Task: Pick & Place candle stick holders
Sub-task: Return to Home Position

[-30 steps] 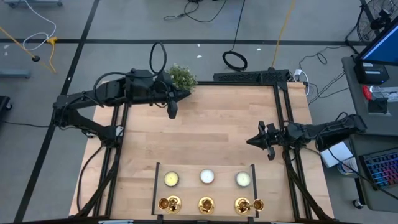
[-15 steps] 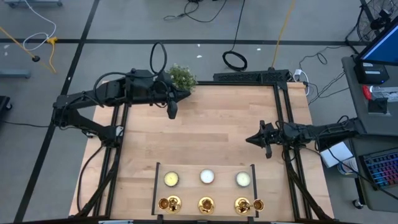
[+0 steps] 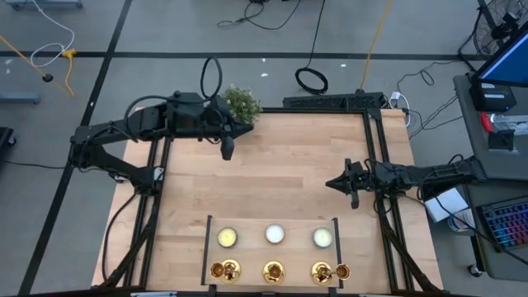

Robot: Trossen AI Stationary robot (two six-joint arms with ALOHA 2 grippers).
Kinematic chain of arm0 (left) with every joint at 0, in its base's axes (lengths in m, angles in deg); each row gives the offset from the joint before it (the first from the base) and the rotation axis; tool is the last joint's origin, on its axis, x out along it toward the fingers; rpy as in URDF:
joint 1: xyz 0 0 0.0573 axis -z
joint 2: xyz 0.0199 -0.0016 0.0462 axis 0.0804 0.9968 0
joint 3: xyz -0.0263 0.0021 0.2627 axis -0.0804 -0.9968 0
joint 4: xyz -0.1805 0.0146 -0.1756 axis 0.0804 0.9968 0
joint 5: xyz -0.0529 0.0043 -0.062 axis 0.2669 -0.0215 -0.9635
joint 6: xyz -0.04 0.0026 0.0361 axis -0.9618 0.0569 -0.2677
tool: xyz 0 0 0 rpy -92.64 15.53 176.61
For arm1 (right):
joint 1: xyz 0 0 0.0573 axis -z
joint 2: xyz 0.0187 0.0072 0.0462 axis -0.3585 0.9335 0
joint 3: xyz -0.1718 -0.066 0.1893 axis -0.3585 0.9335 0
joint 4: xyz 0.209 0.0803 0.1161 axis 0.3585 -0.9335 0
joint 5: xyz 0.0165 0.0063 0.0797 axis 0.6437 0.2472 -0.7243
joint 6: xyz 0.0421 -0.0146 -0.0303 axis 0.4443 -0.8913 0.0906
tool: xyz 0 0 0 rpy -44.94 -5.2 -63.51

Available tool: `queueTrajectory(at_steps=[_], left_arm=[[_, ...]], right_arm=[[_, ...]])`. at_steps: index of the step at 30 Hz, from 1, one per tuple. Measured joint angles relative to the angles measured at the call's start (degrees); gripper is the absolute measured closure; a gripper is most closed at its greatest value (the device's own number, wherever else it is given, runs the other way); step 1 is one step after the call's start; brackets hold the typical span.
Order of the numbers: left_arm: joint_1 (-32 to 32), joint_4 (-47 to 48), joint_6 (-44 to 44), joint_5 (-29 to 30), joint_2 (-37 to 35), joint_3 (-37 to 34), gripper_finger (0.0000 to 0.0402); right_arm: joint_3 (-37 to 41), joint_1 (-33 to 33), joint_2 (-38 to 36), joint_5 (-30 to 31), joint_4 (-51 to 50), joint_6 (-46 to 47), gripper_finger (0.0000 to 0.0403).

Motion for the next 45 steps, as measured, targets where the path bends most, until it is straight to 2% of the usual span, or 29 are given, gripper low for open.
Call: queueTrajectory(at_steps=[10,19,28,32,35,45], left_arm=[[-0.7,7.0,4.0,-7.8,-1.7,0.0,0.0400],[-0.7,14.4,4.8,-8.0,-5.3,-0.1,0.0401],[2.8,17.2,6.9,-5.2,-13.2,-0.8,0.0401],[5.3,15.6,5.2,-4.4,-19.3,-6.6,0.0401],[7.2,11.9,3.2,-4.1,-25.2,-14.3,0.0401],[12.7,-11.8,-1.0,-2.0,-46.4,-44.3,0.0401]], right_arm=[[0.0,0.1,0.0,0.0,0.0,-1.3,0.0397],[0.0,0.1,0.0,0.0,0.5,0.9,0.0392],[0.0,0.1,0.2,0.0,1.0,0.9,0.0396],[0.0,0.1,0.2,0.1,1.1,0.9,0.0395],[0.0,0.1,0.2,0.1,1.2,0.9,0.0395],[0.0,0.1,0.2,0.0,1.2,0.9,0.0399]])
